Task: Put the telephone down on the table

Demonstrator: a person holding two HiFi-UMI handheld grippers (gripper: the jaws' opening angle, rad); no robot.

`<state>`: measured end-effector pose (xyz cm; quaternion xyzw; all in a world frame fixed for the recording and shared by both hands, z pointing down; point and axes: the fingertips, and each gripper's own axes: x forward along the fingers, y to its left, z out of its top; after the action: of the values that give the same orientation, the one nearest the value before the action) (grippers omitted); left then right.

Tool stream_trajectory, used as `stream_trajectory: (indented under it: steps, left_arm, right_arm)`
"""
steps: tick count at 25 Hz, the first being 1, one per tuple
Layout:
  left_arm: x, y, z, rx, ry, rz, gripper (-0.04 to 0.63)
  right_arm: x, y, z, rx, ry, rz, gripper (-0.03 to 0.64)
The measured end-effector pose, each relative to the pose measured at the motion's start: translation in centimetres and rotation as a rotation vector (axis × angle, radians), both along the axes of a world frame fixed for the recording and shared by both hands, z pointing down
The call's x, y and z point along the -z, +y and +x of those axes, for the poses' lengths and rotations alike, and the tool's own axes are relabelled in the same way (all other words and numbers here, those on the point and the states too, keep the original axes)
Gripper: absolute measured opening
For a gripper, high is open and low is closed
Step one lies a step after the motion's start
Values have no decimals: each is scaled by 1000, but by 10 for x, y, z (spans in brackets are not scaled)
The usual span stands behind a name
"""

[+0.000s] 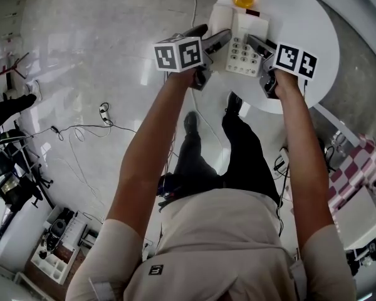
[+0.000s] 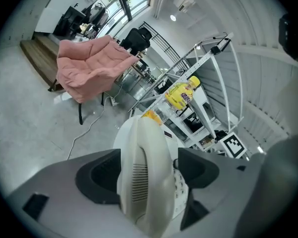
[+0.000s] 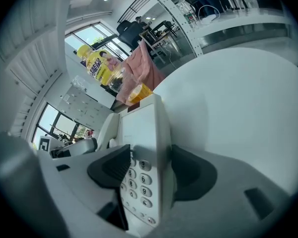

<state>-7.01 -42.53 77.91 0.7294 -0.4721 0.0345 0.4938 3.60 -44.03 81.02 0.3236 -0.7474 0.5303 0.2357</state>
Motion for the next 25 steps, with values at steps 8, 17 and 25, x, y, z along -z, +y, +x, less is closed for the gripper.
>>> stream_trajectory:
  steps: [8, 17, 25]
  left_arm:
    - [45, 3, -34, 49, -46, 67, 341]
    - [118, 17, -61, 55, -56, 180, 337]
    - [214, 33, -60, 18, -40, 341, 145]
  right_arm:
    - [25, -5, 7, -35, 62, 46, 220]
    - [68, -3, 35, -117, 122, 114, 200]
    - [151, 9, 18, -97, 18, 208, 109]
